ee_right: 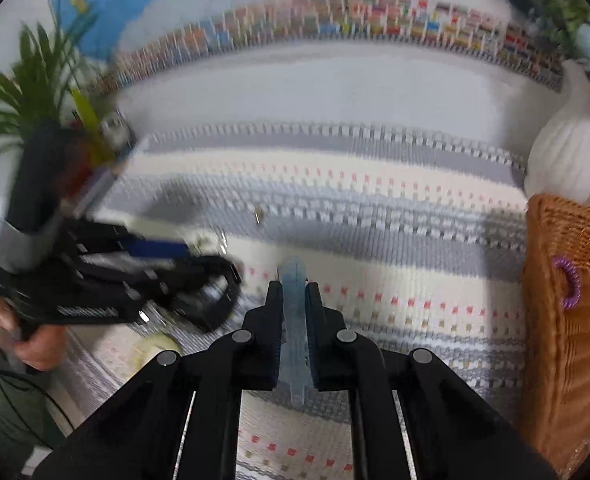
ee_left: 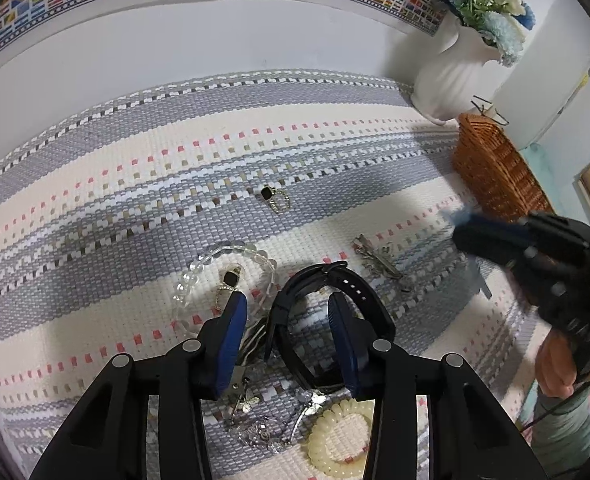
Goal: Organize jewelry
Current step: 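Grasp the black smartwatch with the left tool while the right tool grasps the light-blue hair clip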
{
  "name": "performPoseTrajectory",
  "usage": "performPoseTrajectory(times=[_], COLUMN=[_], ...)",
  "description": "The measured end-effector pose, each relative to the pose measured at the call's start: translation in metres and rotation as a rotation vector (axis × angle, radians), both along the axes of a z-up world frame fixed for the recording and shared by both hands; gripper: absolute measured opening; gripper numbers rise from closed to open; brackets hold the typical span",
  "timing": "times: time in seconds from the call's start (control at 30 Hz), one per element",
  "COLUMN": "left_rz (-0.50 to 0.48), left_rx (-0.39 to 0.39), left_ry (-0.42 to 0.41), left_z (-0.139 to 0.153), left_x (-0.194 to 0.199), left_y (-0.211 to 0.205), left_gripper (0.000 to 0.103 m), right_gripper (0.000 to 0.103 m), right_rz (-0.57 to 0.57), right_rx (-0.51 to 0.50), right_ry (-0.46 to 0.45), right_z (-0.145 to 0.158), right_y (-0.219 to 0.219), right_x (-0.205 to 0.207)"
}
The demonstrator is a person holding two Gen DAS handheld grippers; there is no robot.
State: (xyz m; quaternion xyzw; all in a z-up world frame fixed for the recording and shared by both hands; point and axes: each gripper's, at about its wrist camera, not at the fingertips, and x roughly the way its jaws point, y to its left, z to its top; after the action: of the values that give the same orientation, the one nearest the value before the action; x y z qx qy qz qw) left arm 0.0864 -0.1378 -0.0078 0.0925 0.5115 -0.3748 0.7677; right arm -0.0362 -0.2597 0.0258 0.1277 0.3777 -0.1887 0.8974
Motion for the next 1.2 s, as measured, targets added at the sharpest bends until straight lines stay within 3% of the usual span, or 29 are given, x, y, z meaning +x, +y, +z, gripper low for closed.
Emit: performPoseTrajectory(times=[0.17,0.23,0.4,0.5,0.57,0.73,1.2], left_rz=[-0.011,-0.021,-0.033,-0.034,-0.024,-0.019,0.024], left_rx=[0.006,0.014,0.060,0.055,0.061,0.051,-0.004], left_ry=[-0.030,-0.048,-0.052,-0.050,-0.062,-0.070,-0.127], left_z=[0.005,0.006,0.003,-0.001,-0.001,0.000,0.029], left_x=[-0.006,-0.009,-0.011,-0.009,-0.009,-0.008,-0.018], left_y=[0.000,-0.004,-0.015,-0.018,-0.018,-0.016,-0.007], left_gripper=[0.043,0.035,0.032,0.031,0.019,0.013,0.012], right_gripper=[0.012,0.012,0.012,0.012,0.012,0.012,0.012], right_rz=[-0.041,-0.051,-0.068,-0.071,-0.075,-0.073,-0.073], right_rx=[-0.008,0.009,0.096,0.116,0.103,0.108,0.087], right_ry=[-0.073,-0.074,0.016,0.020,-0.006,-0.041,-0.078], right_z=[0.014,0.012,-0.008,-0.016,-0.016,-0.010,0.013], right_y=[-0.003,-0.007,-0.025,-0.031,-0.031,-0.031,-0.016], right_x=[-0.010,-0.012,-0.010,-0.011,-0.014,-0.018,-0.038])
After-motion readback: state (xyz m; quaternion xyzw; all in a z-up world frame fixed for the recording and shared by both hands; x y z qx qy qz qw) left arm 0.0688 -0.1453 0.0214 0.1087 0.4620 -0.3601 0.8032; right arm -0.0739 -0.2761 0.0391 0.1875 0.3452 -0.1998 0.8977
